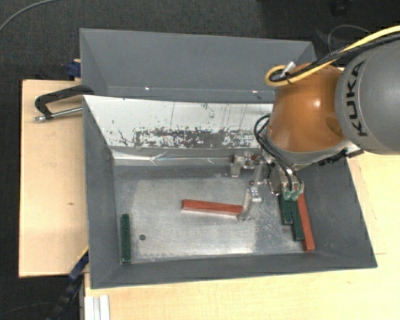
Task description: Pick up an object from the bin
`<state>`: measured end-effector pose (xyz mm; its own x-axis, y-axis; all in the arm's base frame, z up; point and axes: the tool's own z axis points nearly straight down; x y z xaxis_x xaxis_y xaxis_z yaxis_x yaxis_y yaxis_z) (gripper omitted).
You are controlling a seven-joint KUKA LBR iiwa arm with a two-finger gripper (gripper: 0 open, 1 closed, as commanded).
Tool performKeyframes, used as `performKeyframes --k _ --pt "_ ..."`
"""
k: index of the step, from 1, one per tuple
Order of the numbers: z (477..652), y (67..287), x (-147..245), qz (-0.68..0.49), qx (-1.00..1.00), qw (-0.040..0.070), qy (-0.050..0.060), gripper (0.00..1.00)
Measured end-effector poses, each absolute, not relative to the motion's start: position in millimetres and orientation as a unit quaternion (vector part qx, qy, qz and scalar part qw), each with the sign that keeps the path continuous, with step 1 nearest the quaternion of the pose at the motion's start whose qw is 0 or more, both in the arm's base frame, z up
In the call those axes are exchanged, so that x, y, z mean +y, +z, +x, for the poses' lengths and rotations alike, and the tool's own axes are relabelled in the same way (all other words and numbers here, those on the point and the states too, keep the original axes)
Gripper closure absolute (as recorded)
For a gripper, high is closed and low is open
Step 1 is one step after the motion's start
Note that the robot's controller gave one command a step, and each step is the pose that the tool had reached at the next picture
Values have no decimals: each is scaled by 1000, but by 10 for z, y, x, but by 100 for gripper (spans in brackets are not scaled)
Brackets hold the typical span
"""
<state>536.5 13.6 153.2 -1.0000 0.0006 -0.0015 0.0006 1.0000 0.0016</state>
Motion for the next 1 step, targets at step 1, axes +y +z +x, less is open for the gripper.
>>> performKeyframes --k 1 --pt "5438 663 52 -29 1000 -3 0 0"
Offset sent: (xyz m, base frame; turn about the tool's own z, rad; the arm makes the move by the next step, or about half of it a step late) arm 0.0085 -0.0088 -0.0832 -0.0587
